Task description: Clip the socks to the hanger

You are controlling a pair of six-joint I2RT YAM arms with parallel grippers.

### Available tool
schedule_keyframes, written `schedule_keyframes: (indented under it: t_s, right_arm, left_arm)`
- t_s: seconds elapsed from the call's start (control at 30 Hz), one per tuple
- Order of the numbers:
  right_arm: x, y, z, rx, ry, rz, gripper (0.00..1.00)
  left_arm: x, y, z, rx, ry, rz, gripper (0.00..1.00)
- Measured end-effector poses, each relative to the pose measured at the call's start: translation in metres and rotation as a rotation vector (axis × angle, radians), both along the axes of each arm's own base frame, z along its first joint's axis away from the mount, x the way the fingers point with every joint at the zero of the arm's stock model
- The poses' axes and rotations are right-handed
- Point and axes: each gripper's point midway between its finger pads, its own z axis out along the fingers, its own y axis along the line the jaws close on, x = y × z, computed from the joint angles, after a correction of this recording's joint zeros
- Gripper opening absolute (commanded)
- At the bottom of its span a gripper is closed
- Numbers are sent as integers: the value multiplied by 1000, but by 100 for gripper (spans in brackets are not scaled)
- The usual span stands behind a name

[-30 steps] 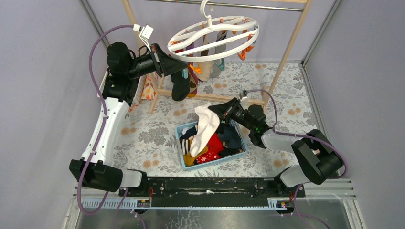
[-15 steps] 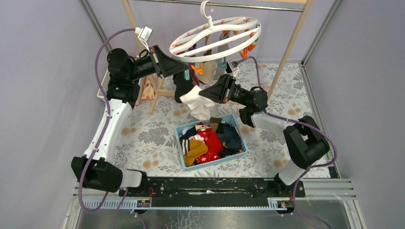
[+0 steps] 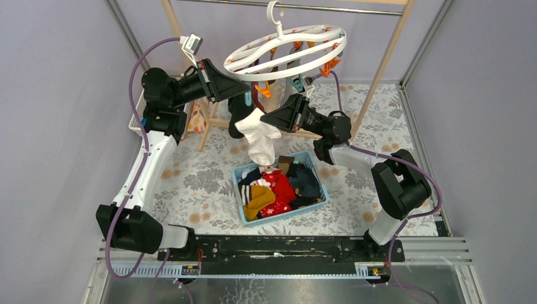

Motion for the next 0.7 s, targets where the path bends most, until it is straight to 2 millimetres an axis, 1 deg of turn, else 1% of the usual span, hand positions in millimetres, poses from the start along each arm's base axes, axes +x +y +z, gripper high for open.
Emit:
schedule_keyframes:
  t_s: [0.17,0.43,0.7]
  right_arm:
    - [3,0,9,27,-33,-31,0]
    - [6,-1,13,44,-48,-59,0]
    - [9,-2,24,74,-72,-87,0]
  left_arm:
    - [-1,0,1,-3,2,-8,0]
    - [-2,0,2,-5,0,-11,0]
    - [-2,0,2,-6,-4,-11,0]
